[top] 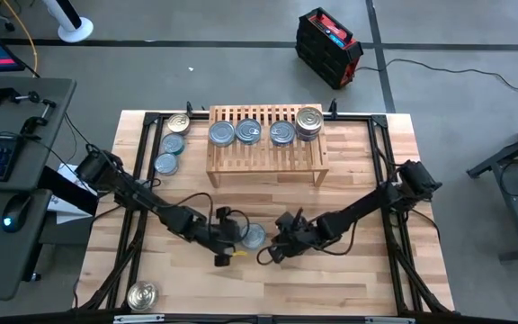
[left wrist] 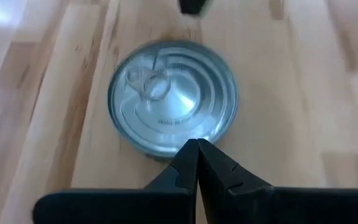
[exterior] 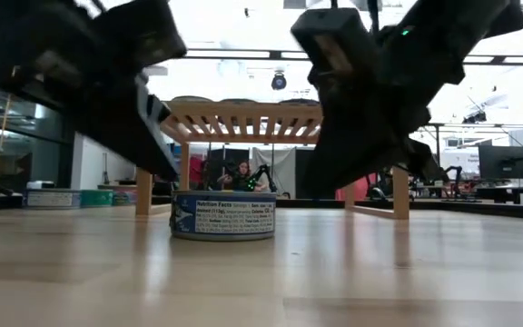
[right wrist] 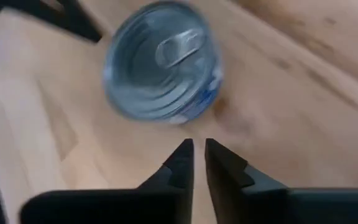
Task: Stack canned seafood by type on shelf
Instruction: Stack the blue tuna can on the blue tuna can on the shelf
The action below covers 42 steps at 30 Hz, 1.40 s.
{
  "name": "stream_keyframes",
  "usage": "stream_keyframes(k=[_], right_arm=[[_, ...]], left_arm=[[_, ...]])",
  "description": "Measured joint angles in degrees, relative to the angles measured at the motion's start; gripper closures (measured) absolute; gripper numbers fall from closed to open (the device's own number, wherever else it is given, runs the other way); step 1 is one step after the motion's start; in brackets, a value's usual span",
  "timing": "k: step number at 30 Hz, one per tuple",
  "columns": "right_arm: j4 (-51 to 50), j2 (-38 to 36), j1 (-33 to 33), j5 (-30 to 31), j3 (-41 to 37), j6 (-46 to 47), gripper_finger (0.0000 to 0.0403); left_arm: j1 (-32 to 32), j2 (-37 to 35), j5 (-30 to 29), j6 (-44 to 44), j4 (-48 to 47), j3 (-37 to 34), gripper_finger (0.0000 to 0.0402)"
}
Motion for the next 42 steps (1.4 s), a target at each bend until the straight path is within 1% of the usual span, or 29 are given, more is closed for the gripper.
stream_keyframes(k=[3,4,8,11,14,16,18,24,30,34,39,42], right_arm=[[0.4,0.0,-1.3,0.0,0.0,1.7,0.04],[0.3,0.0,-1.7,-0.3,0.0,2.1,0.0399],[-0.1,0.7,-3.1,-3.3,0.0,4.3,0.0402],[0.1,2.1,-3.5,-3.9,0.1,6.9,0.0402],[1.2,4.1,-3.7,-5.2,0.0,9.1,0.0403],[1.6,4.2,-3.7,-5.6,0.0,9.7,0.0403],[1.6,4.3,-3.7,-5.0,0.0,9.7,0.0403],[4.1,4.3,-3.8,-4.6,0.0,6.7,0.0403],[9.4,4.4,-4.1,-3.8,0.0,2.2,0.0403],[8.0,4.0,-4.1,-4.8,2.3,-1.0,0.0403],[5.9,2.4,-3.9,-5.8,4.7,-3.6,0.0403],[7.0,1.5,-4.0,-6.0,6.1,-5.0,0.0403]], left_arm=[[0.1,-0.9,1.2,3.2,3.6,-2.0,0.0401],[0.1,-0.9,1.6,3.9,5.8,-2.4,0.0401],[0.1,-0.7,2.0,4.4,8.5,-3.2,0.0401],[0.1,-0.9,2.0,4.9,12.7,-3.0,0.0401],[0.3,0.2,2.0,5.1,13.7,-3.0,0.0401],[0.8,1.2,2.0,5.0,13.0,-3.1,0.0401],[1.3,1.6,1.8,3.8,12.6,-3.1,0.0401],[2.1,4.2,1.6,0.4,12.8,-3.0,0.0401],[1.7,4.7,1.6,-2.9,11.1,-2.9,0.0402],[1.7,4.7,2.8,-5.3,10.6,-2.9,0.0402],[0.9,4.7,2.8,-6.6,10.9,-2.9,0.0402],[0.3,4.9,2.5,-6.6,11.2,-2.8,0.0402]])
